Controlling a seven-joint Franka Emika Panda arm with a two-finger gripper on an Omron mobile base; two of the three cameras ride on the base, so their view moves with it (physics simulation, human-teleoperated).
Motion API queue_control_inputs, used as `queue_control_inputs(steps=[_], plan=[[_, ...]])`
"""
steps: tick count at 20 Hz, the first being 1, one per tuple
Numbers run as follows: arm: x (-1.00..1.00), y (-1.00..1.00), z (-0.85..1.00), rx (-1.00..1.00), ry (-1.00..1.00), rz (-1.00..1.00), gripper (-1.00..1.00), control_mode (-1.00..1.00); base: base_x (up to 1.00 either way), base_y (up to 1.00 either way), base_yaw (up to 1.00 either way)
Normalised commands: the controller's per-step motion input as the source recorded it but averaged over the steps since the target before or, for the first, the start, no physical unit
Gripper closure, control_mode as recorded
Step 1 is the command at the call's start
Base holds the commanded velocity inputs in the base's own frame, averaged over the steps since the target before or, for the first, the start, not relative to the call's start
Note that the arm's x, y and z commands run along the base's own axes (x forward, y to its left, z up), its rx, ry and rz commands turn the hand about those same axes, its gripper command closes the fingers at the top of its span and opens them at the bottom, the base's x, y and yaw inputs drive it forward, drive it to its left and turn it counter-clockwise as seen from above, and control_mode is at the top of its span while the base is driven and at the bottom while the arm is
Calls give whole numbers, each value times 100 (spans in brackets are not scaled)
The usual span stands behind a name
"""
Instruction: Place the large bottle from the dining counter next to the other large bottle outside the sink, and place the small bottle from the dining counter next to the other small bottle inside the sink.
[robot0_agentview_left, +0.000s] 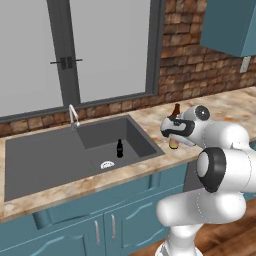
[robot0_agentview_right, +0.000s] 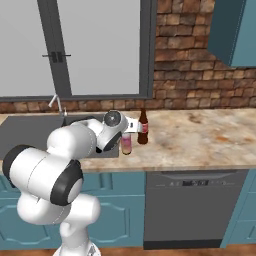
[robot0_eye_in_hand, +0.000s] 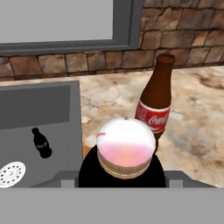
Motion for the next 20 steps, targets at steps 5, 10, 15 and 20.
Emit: queue_control_inputs(steps=[5,10,15,20], plan=[[0,0,0,0,0,0,100,100,4,0,0],[1,0,-7,0,0,0,100,-100,2,0,0],[0,0,-19,0,0,0,100,-100,0,0,0],[0,0,-28,-2,-1,0,100,-100,0,0,0]])
